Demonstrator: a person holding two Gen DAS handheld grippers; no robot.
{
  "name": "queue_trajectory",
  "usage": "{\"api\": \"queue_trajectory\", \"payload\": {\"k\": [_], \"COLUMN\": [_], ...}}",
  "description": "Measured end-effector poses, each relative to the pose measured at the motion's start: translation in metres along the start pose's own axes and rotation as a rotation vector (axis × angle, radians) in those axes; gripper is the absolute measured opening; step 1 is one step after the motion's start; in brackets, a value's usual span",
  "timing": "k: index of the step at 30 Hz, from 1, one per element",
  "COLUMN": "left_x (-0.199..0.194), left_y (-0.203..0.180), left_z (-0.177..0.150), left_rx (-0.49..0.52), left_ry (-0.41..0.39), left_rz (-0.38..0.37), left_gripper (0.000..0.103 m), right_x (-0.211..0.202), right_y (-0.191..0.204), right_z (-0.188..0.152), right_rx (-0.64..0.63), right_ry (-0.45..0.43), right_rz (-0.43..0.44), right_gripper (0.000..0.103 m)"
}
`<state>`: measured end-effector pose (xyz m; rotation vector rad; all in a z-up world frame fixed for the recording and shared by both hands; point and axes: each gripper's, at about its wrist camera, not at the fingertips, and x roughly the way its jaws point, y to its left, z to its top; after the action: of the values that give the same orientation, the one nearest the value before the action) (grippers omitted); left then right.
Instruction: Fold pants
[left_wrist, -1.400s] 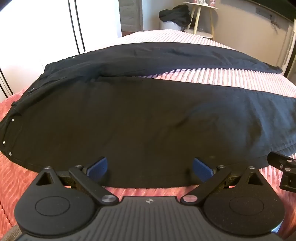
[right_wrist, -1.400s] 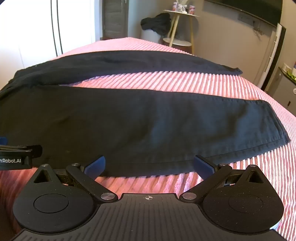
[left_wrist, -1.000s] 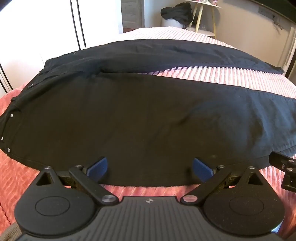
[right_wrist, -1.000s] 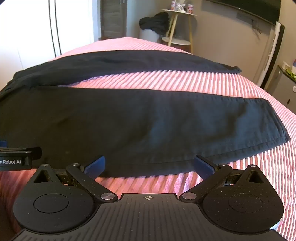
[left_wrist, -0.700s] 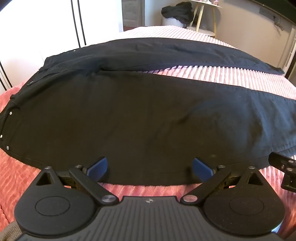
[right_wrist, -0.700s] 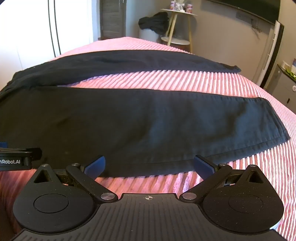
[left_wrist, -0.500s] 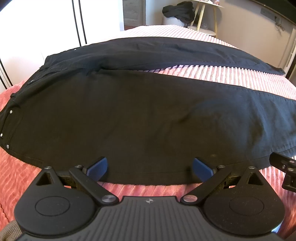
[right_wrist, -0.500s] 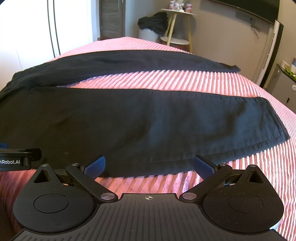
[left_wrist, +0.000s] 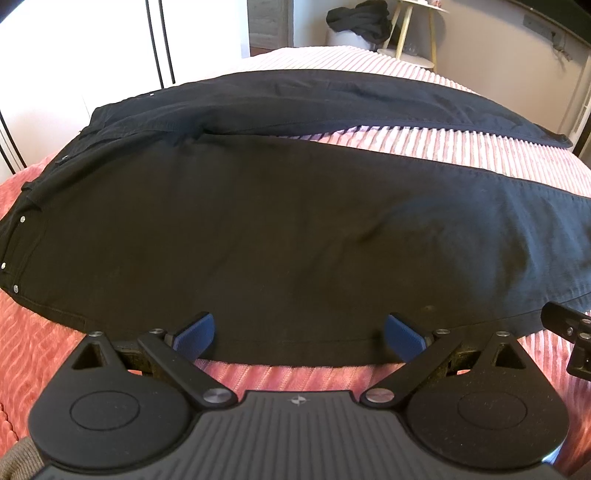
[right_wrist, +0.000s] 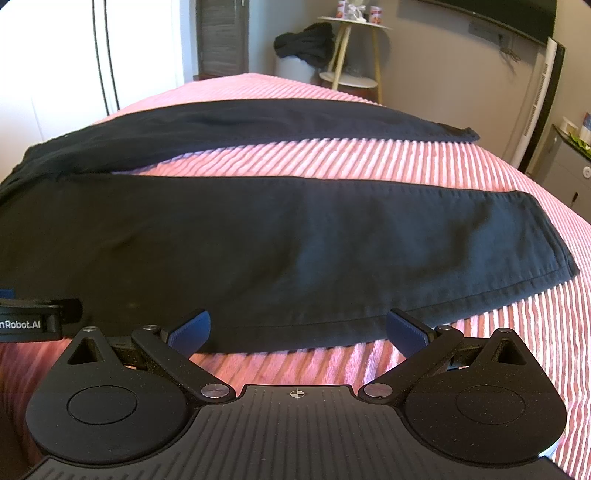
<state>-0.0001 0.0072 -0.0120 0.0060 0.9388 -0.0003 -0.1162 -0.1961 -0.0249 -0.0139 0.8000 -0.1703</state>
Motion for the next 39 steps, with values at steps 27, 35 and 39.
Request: {"api": "queue_trajectory", "payload": {"k": [27,35,39], "left_x": [0.0028,0.0041,0.0056], "left_y": [0.0036,0.0038,0.0036], "left_z": [0.0060,0.0067,0.0074], "left_rx": [-0.015,-0.014,-0.014], "left_ry": [0.026,0.030,0.035], "left_rz": [-0.005,-0.003,-0.002], "left_gripper": [0.099,0.099,0.099], "right_x": [0.0008,0.0035,0.0049], "right_y": [-0.0011,-0.0029,-0.0029], "right_z": [-0.0022,-0.0017,-0.0015], "right_rx": [0.006,0.010,0.015], "right_ry": [0.006,0.015,0.024], "right_rz": [0.005,0.007,0.007], "right_gripper": [0.103,0.103,0.103]}}
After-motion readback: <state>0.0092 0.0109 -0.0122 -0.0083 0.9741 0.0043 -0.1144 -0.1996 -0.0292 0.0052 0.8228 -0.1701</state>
